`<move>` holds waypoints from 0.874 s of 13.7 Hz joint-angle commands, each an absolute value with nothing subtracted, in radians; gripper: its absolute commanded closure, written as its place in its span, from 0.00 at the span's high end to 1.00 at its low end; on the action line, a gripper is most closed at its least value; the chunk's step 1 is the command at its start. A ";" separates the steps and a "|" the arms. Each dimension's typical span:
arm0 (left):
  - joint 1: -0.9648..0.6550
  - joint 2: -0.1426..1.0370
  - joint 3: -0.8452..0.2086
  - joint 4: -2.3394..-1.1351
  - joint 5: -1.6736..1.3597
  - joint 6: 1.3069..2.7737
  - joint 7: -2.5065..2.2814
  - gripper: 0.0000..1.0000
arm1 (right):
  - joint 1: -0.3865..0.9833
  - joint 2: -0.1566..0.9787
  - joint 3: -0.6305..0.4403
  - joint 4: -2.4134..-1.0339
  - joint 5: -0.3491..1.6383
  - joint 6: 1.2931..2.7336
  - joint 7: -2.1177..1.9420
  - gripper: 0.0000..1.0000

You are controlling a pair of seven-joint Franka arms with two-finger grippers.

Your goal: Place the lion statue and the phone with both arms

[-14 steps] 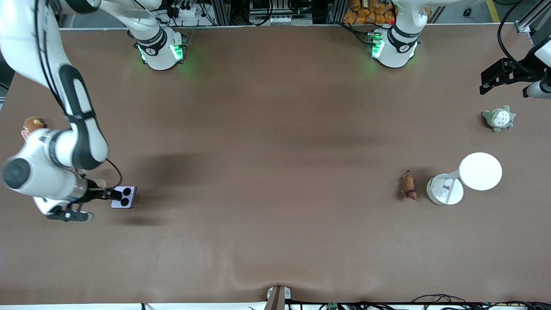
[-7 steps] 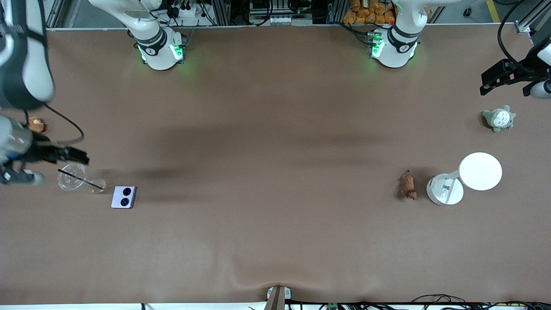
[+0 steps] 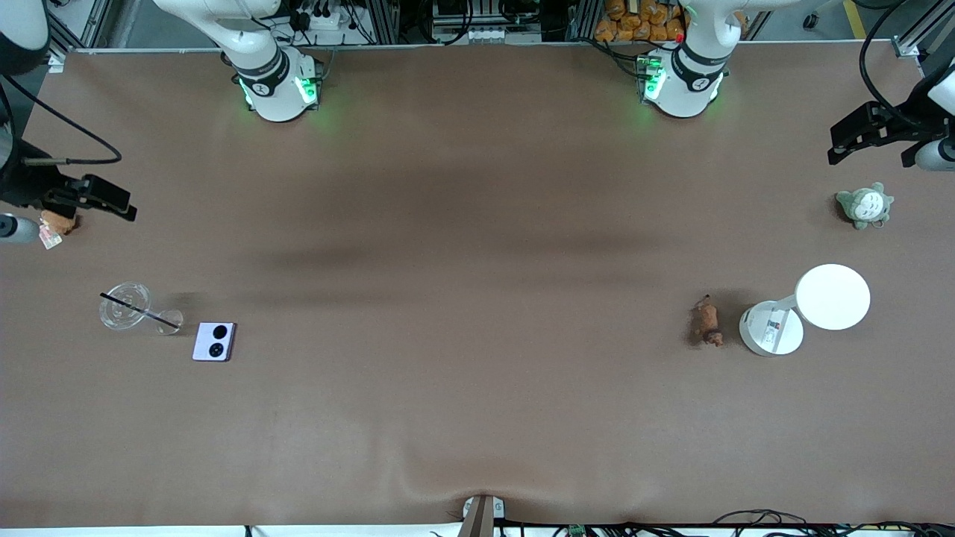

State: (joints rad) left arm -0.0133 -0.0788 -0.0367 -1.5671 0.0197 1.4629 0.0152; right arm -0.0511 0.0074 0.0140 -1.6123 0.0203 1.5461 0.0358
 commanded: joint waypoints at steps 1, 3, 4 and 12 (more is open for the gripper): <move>-0.011 -0.078 -0.038 -1.555 0.003 1.443 0.009 1.00 | -0.080 0.005 0.043 -1.551 0.028 1.461 0.061 1.00; -0.011 -0.078 -0.038 -1.555 0.003 1.445 0.009 1.00 | -0.074 0.006 0.035 -1.534 0.026 1.434 0.061 1.00; -0.012 -0.078 -0.038 -1.555 0.002 1.445 0.009 1.00 | -0.072 0.005 0.035 -1.531 0.026 1.430 0.063 1.00; -0.014 -0.072 -0.038 -1.557 -0.002 1.443 0.011 1.00 | -0.068 -0.012 0.041 -1.506 0.028 1.401 0.066 1.00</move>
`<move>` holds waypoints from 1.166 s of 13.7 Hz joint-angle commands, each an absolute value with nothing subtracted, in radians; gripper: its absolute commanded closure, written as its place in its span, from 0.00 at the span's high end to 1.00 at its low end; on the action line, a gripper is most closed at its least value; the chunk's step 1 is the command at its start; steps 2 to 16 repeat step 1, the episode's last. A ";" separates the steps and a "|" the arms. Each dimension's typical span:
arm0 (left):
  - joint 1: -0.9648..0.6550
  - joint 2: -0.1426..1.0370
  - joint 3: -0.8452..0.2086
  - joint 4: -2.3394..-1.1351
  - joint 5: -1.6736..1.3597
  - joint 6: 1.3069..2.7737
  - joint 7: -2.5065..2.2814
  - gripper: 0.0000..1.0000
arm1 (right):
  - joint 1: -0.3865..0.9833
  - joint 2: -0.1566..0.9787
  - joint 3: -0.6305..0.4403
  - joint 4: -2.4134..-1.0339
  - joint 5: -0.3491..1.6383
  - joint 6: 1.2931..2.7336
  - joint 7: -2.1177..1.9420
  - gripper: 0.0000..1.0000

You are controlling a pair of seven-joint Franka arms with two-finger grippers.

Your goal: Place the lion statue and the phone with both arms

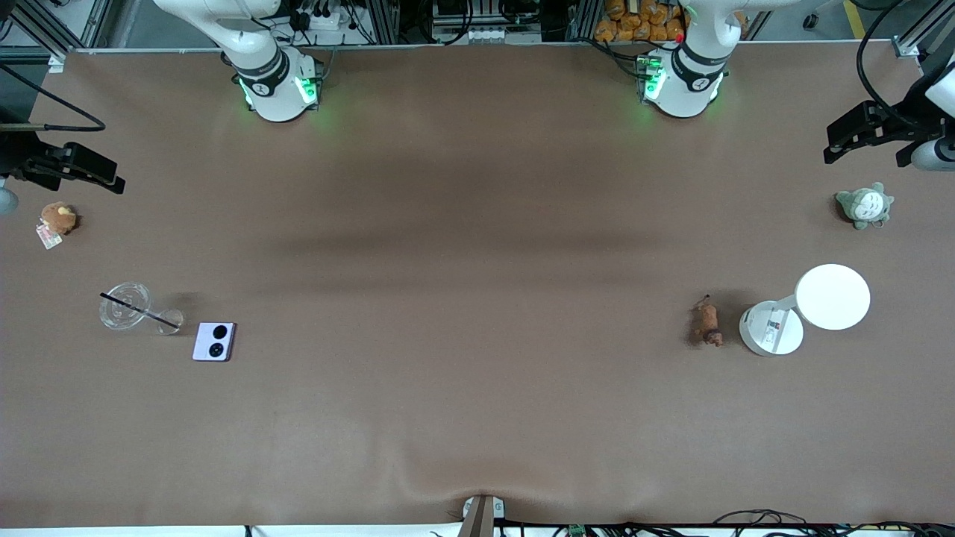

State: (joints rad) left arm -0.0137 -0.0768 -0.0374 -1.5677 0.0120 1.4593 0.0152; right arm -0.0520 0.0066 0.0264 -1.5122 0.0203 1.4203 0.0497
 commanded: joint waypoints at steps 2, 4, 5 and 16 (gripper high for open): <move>-0.015 -0.072 -0.038 -1.557 -0.002 1.445 0.009 1.00 | -0.067 -0.014 0.041 -1.506 0.028 1.402 0.066 1.00; -0.015 -0.072 -0.038 -1.557 -0.002 1.445 0.009 1.00 | -0.067 -0.014 0.041 -1.506 0.028 1.402 0.066 1.00; -0.015 -0.072 -0.038 -1.557 -0.002 1.445 0.009 1.00 | -0.067 -0.014 0.041 -1.506 0.028 1.402 0.066 1.00; -0.015 -0.072 -0.038 -1.557 -0.002 1.445 0.009 1.00 | -0.067 -0.014 0.041 -1.506 0.028 1.402 0.066 1.00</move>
